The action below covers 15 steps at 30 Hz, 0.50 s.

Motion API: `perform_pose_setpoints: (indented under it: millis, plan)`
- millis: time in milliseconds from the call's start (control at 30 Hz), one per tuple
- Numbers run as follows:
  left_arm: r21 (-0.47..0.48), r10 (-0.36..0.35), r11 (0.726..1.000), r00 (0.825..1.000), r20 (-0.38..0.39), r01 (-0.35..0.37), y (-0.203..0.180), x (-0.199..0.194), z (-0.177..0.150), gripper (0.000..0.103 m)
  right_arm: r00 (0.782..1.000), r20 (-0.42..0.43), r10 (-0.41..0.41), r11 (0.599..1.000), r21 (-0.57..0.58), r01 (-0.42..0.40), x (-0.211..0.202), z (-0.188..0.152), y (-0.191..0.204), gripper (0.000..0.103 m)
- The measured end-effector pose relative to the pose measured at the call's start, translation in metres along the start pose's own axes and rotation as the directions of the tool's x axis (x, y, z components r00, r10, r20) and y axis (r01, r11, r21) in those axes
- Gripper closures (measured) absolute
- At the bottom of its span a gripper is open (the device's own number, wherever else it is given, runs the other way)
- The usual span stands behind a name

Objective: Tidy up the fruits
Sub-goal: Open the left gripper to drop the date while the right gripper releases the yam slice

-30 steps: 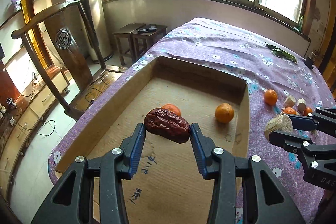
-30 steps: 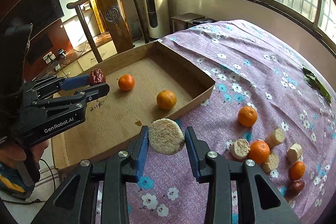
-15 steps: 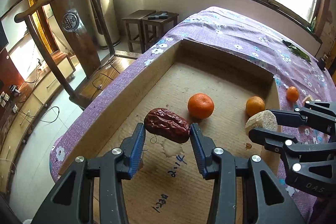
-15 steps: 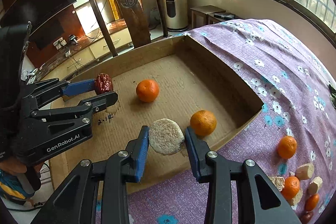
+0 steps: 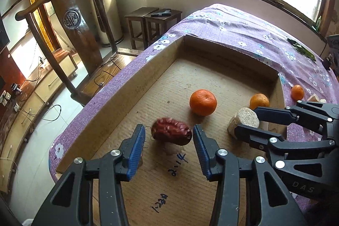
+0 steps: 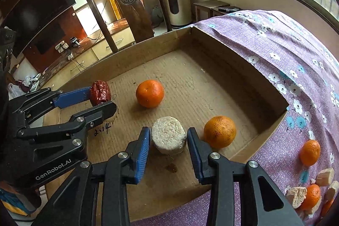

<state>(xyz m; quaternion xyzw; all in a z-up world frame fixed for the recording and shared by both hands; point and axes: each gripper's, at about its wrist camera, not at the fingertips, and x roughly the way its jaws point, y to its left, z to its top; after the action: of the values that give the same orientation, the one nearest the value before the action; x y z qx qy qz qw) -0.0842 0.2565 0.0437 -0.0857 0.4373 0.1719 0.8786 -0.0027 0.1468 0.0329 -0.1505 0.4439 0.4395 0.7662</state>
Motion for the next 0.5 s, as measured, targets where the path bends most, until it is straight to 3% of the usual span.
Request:
perform_pose_setpoints:
  millis: [133, 267, 333, 500]
  plan:
    - [-0.007, -0.004, 1.000, 1.000, 0.003, 0.004, -0.002, -0.003, -0.002, 0.049, 0.999, 0.040, -0.004, 1.000, 0.018, 0.003, -0.026, -0.007, -0.004, 0.049]
    - [-0.032, -0.017, 0.999, 1.000, 0.003, 0.017, 0.000, -0.008, -0.002, 0.034, 0.996, 0.085, -0.015, 0.999, 0.048, 0.011, -0.055, -0.021, -0.014, 0.046]
    - [-0.037, -0.017, 0.999, 1.000, 0.018, 0.017, -0.001, -0.015, -0.003, 0.031, 0.994, 0.101, -0.033, 0.998, 0.065, 0.027, -0.067, -0.030, -0.020, 0.038]
    - [-0.018, -0.017, 1.000, 0.997, 0.069, 0.019, -0.017, -0.034, -0.002, 0.025, 0.991, 0.110, -0.077, 0.991, 0.118, 0.064, -0.087, -0.052, -0.035, 0.037]
